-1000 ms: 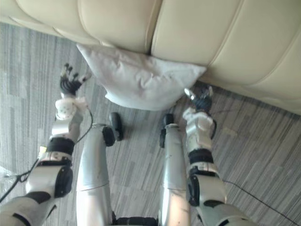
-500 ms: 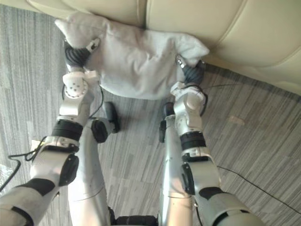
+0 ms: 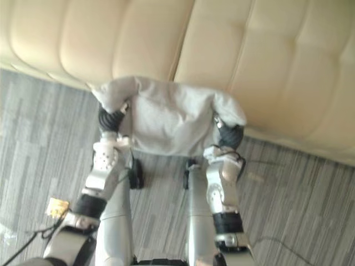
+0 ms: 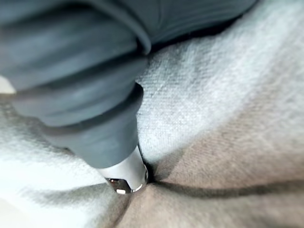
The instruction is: Pick up cushions and gather them together orderly.
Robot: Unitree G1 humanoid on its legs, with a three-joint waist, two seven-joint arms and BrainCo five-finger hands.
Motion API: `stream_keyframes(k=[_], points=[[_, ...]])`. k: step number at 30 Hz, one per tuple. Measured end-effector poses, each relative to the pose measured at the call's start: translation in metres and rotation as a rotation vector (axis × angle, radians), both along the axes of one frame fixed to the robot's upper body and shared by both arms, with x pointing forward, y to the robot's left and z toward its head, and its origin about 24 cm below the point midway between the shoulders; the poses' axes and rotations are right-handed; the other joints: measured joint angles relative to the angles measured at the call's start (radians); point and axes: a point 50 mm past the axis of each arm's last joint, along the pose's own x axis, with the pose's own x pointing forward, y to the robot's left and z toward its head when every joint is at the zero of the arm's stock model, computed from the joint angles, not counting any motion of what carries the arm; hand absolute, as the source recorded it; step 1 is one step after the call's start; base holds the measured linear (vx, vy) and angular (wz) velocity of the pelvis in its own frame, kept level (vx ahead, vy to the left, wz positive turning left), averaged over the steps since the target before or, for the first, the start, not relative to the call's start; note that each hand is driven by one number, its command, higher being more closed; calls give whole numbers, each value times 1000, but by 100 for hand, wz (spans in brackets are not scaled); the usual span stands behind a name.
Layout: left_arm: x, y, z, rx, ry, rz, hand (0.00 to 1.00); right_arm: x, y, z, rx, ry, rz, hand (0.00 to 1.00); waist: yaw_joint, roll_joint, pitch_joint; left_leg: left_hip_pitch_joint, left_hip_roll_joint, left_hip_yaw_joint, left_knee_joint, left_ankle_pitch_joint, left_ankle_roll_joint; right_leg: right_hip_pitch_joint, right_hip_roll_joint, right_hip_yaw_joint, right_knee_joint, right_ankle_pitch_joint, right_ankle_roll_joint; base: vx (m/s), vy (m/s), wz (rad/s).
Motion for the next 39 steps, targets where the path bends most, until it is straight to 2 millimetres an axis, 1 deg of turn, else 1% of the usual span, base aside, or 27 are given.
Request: stream_keyframes(k=[1, 2, 3, 7, 9, 13, 15, 17, 19, 20, 21, 22, 23, 24, 25, 26, 28, 29, 30, 31, 32, 34, 35, 36, 37, 38, 39], points=[[-8, 1, -8, -9, 15, -7, 100, -8, -1, -4, -12, 6, 6, 100, 0, -1, -4, 88, -1, 10, -42, 1, 0, 83, -2, -2, -41, 3, -1, 220, -8, -15], [-17, 1, -16, -18, 35, -19, 100, -17, -1, -9, -50, 20, 10, 100, 0, 0, -27, 152, -1, 23, -86, 2, -2, 143, -2, -6, -87, 11, -2, 261, 1, -19], [-25, 2, -24, -22, 55, -26, 100, -26, -2, -14, -78, 35, 17, 100, 0, 2, -58, 199, -1, 28, -123, 4, -5, 190, -2, -9, -129, 18, -3, 225, 12, -15], [-50, 4, -42, -33, 103, -63, 100, -52, -7, -27, -147, 81, 36, 100, 1, 6, -126, 383, 1, 62, -244, 6, -7, 369, -2, -22, -271, 47, 5, 215, 39, -18], [-60, 6, -51, -31, 136, -76, 100, -61, -6, -35, -151, 111, 54, 100, 2, 7, -163, 439, 3, 88, -283, 6, -6, 416, -2, -19, -325, 64, 12, 124, 62, -24], [-68, 9, -59, -35, 172, -85, 100, -70, -6, -45, -157, 157, 70, 100, 8, 8, -171, 522, 1, 132, -323, -2, 5, 480, -3, 3, -369, 91, 30, 79, 70, -31], [-73, 10, -65, -33, 198, -89, 100, -72, -6, -52, -165, 189, 80, 100, 12, 7, -171, 569, 3, 163, -328, -32, 15, 458, -9, 1, -287, 121, 78, 7, 47, -41], [-78, 11, -71, -34, 227, -83, 100, -72, -6, -60, -182, 227, 86, 100, 9, 8, -171, 622, 3, 200, -330, -51, 17, 434, -23, -19, -202, 151, 88, 4, 41, -49], [-81, 12, -74, -34, 245, -80, 100, -73, -6, -69, -201, 268, 96, 100, 11, 15, -176, 665, 6, 225, -348, -59, 22, 420, -57, -87, -173, 172, 58, 37, 24, -46], [-82, 13, -76, -32, 255, -79, 100, -73, -6, -76, -198, 302, 101, 100, 11, 24, -183, 687, 5, 246, -384, -55, 30, 416, -82, -143, -183, 161, 37, 65, -22, -31], [-82, 13, -76, -32, 255, -79, 100, -73, -6, -79, -199, 315, 103, 100, 11, 21, -186, 694, 1, 249, -399, -55, 30, 411, -92, -166, -192, 149, 26, 93, -45, -47], [-82, 13, -75, -31, 254, -79, 100, -73, -7, -85, -205, 345, 113, 100, 15, 24, -195, 704, 1, 247, -429, -53, 32, 396, -92, -195, -255, 138, 9, 122, -57, -50], [-82, 14, -76, -25, 256, -80, 100, -74, -9, -91, -220, 374, 125, 100, 18, 27, -205, 709, -2, 240, -466, -46, 27, 392, -76, -185, -394, 169, 18, 138, -59, -45], [-82, 14, -76, -20, 256, -81, 100, -74, -10, -93, -229, 387, 129, 100, 18, 16, -215, 711, -8, 229, -482, -40, 19, 398, -68, -166, -468, 200, 21, 246, -114, -13], [-81, 12, -83, -2, 286, -104, 100, -75, -16, -101, -256, 431, 135, 100, -1, 28, -213, 727, -37, 138, -523, -33, -8, 438, -39, -121, -571, 310, -13, 228, -107, -3], [-81, 10, -88, 1, 309, -115, 100, -76, -19, -104, -271, 451, 136, 100, 0, 46, -215, 735, -36, 113, -543, -33, -8, 442, -24, -121, -559, 295, -13, 278, -120, -4], [-83, 4, -94, -3, 348, -138, 100, -82, -26, -107, -273, 482, 118, 100, -5, 72, -224, 799, -24, 90, -613, 5, -46, 443, -13, -153, -493, 221, -30, 263, -102, 16], [-83, -2, -94, -19, 349, -150, 100, -86, -29, -105, -269, 482, 102, 100, -14, 74, -226, 798, -12, 60, -568, 14, -51, 464, -7, -179, -465, 188, -57, 379, -193, 44], [-83, -4, -94, -28, 349, -155, 100, -88, -30, -103, -270, 477, 96, 100, -14, 75, -226, 782, 0, 41, -513, 14, -50, 482, -5, -198, -464, 176, -65, 380, -206, 53], [-84, -8, -94, -44, 348, -168, 100, -92, -32, -100, -270, 467, 85, 100, -10, 75, -226, 714, 28, -4, -330, 29, -48, 534, 7, -230, -471, 156, -80, 407, -250, 38], [-86, -9, -95, -50, 349, -177, 100, -96, -33, -94, -274, 446, 80, 100, -1, 76, -227, 636, 55, -34, -138, 95, -40, 588, 19, -249, -487, 141, -99, 265, -156, 30], [-87, -9, -96, -50, 352, -185, 100, -97, -33, -85, -277, 410, 76, 100, 14, 75, -228, 568, 77, -31, 18, 120, -48, 637, 21, -255, -511, 127, -115, 256, -88, 4], [-89, -9, -96, -51, 354, -185, 100, -96, -32, -78, -280, 377, 73, 100, 18, 71, -230, 515, 79, -8, 66, 115, -40, 670, 20, -255, -540, 124, -118, 328, -26, -2], [-89, -9, -96, -52, 350, -185, 100, -94, -32, -73, -283, 349, 70, 100, 24, 72, -232, 490, 82, 24, 41, 94, -6, 690, 16, -253, -557, 124, -118, 221, 0, -2], [-89, -9, -95, -53, 349, -185, 100, -94, -32, -72, -284, 343, 69, 100, 27, 72, -236, 482, 83, 36, 11, 87, 5, 694, 15, -252, -562, 124, -117, 196, 45, -7], [-88, -10, -95, -56, 346, -186, 100, -93, -32, -72, -284, 338, 67, 100, 36, 71, -240, 481, 77, 57, -100, 77, 21, 707, 9, -251, -568, 124, -117, 170, 111, -9], [-88, -10, -94, -59, 343, -186, 100, -93, -32, -72, -283, 339, 64, 100, 43, 74, -246, 492, 62, 56, -247, 86, 26, 709, 4, -251, -565, 124, -117, 198, 144, -9]])
